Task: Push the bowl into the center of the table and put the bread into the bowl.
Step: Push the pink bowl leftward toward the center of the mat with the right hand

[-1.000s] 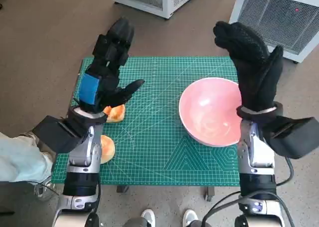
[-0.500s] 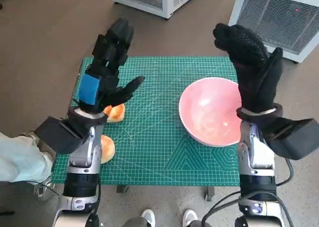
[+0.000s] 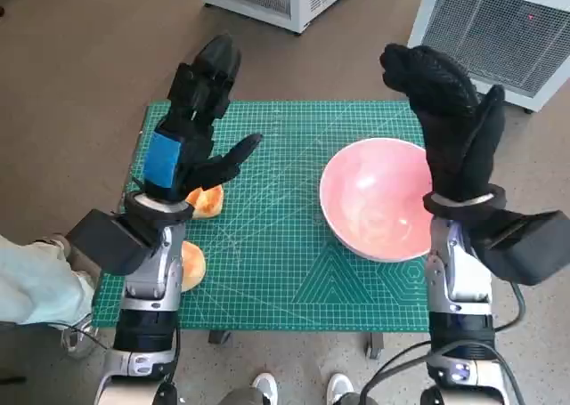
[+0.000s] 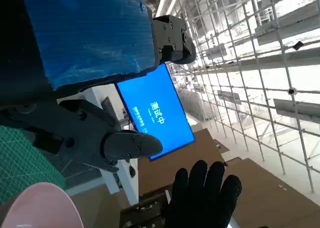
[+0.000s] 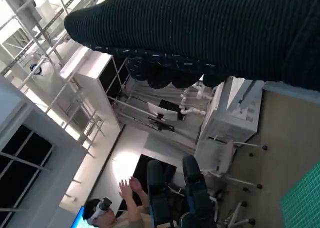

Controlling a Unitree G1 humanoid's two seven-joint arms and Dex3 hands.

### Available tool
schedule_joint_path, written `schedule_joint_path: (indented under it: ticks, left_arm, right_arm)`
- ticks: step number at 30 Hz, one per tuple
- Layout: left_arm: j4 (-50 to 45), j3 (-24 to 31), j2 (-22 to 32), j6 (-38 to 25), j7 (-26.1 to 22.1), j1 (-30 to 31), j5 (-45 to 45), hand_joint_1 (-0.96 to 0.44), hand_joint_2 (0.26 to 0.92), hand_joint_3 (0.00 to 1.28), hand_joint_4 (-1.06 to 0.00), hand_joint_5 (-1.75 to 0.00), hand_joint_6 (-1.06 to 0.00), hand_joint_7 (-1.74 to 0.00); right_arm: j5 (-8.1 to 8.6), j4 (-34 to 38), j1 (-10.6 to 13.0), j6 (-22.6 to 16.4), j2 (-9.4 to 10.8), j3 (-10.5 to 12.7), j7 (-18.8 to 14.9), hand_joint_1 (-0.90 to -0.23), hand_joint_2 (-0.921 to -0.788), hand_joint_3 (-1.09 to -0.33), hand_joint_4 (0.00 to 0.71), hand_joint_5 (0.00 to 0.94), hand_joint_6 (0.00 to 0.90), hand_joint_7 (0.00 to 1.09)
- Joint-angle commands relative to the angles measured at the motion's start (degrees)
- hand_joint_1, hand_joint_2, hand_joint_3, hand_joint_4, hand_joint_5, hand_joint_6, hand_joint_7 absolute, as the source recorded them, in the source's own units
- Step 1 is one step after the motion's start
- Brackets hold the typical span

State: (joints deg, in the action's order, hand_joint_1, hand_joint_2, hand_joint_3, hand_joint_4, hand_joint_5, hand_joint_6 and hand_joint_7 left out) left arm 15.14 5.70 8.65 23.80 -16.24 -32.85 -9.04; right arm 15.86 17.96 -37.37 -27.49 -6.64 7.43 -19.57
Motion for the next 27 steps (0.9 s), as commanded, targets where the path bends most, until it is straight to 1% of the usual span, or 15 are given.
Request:
schedule_joint_path:
  ticks: [1,4,5,7,10,12,13,15,17,18,19,21,27]
  left_arm:
    - [-0.9,-0.3,-0.2,0.2,0.4,0.5,0.2,-0.14,0.921,0.36,-0.15,-0.01,-0.02,-0.47]
    - [-1.0,-0.4,-0.3,0.2,0.5,0.6,0.2,-0.14,0.921,0.36,-0.15,-0.01,-0.02,-0.47]
    - [-1.0,-0.3,-0.2,0.2,0.4,0.7,0.2,-0.14,0.921,0.36,-0.15,-0.01,-0.01,-0.47]
    - [-0.9,-0.2,-0.1,0.3,0.4,0.8,0.1,-0.14,0.921,0.36,-0.16,-0.01,-0.01,-0.48]
    - [-0.8,-0.1,0.1,0.5,0.3,0.9,0.0,-0.14,0.921,0.36,-0.16,-0.01,-0.01,-0.48]
    - [-0.6,0.1,0.2,0.6,0.3,0.9,-0.1,-0.15,0.921,0.36,-0.16,-0.01,-0.01,-0.48]
    - [-0.4,0.1,0.2,0.6,0.3,0.9,-0.2,-0.15,0.921,0.36,-0.16,-0.01,-0.01,-0.48]
    - [-0.3,0.2,0.2,0.6,0.2,0.9,-0.3,-0.15,0.921,0.36,-0.16,-0.01,-0.01,-0.47]
    - [-0.1,0.3,0.2,0.6,0.2,0.9,-0.4,-0.16,0.921,0.36,-0.16,-0.01,-0.02,-0.47]
    - [0.0,0.4,0.2,0.6,0.2,0.9,-0.5,-0.16,0.921,0.36,-0.16,-0.01,-0.02,-0.47]
    - [0.0,0.4,0.1,0.6,0.1,0.9,-0.6,-0.16,0.921,0.36,-0.16,-0.01,-0.01,-0.47]
    - [0.3,0.5,0.1,0.6,0.1,0.9,-0.8,-0.18,0.921,0.35,-0.16,-0.01,-0.02,-0.47]
    - [0.8,0.7,0.0,0.5,0.0,0.6,-1.3,-0.22,0.921,0.35,-0.16,-0.01,-0.02,-0.47]
  right_arm:
    - [1.63,1.8,1.4,0.0,-2.1,2.0,-1.9,-0.731,-0.921,-0.719,0.224,0.004,0.166,0.33]
    - [2.68,4.7,0.9,-1.0,-3.7,3.8,-3.4,-0.734,-0.921,-0.709,0.226,0.004,0.169,0.32]
    - [2.84,6.3,0.7,-1.7,-4.4,4.7,-3.6,-0.730,-0.921,-0.710,0.216,0.003,0.163,0.32]
    - [3.05,9.1,0.3,-3.0,-5.6,6.2,-3.7,-0.733,-0.921,-0.702,0.217,0.013,0.172,0.31]
    - [3.03,13.1,-0.4,-4.8,-6.7,8.2,-3.2,-0.727,-0.921,-0.698,0.217,0.015,0.174,0.31]
    - [1.94,15.5,-0.4,-6.3,-7.4,9.3,-1.6,-0.725,-0.921,-0.703,0.214,0.013,0.171,0.30]
    - [1.11,16.7,-0.4,-7.1,-7.8,9.7,-0.5,-0.724,-0.921,-0.705,0.213,0.012,0.169,0.30]
    - [-0.21,18.8,-0.4,-8.7,-8.5,10.4,1.2,-0.722,-0.921,-0.719,0.209,0.009,0.160,0.29]
    - [-1.16,20.9,-0.3,-10.0,-9.2,11.0,2.7,-0.715,-0.921,-0.748,0.205,0.006,0.150,0.29]
    - [-1.46,21.8,-0.4,-10.6,-9.5,11.2,3.3,-0.713,-0.921,-0.754,0.203,0.005,0.147,0.29]
    - [-1.70,23.2,-0.4,-11.2,-9.8,11.6,3.8,-0.699,-0.921,-0.773,0.182,0.003,0.126,0.28]
    - [-2.34,26.7,-0.6,-12.4,-10.5,12.2,5.3,-0.694,-0.921,-0.782,0.182,0.011,0.122,0.29]
    - [-3.08,35.3,-1.5,-15.0,-11.6,13.1,7.2,-0.688,-0.921,-0.792,0.178,0.012,0.116,0.30]
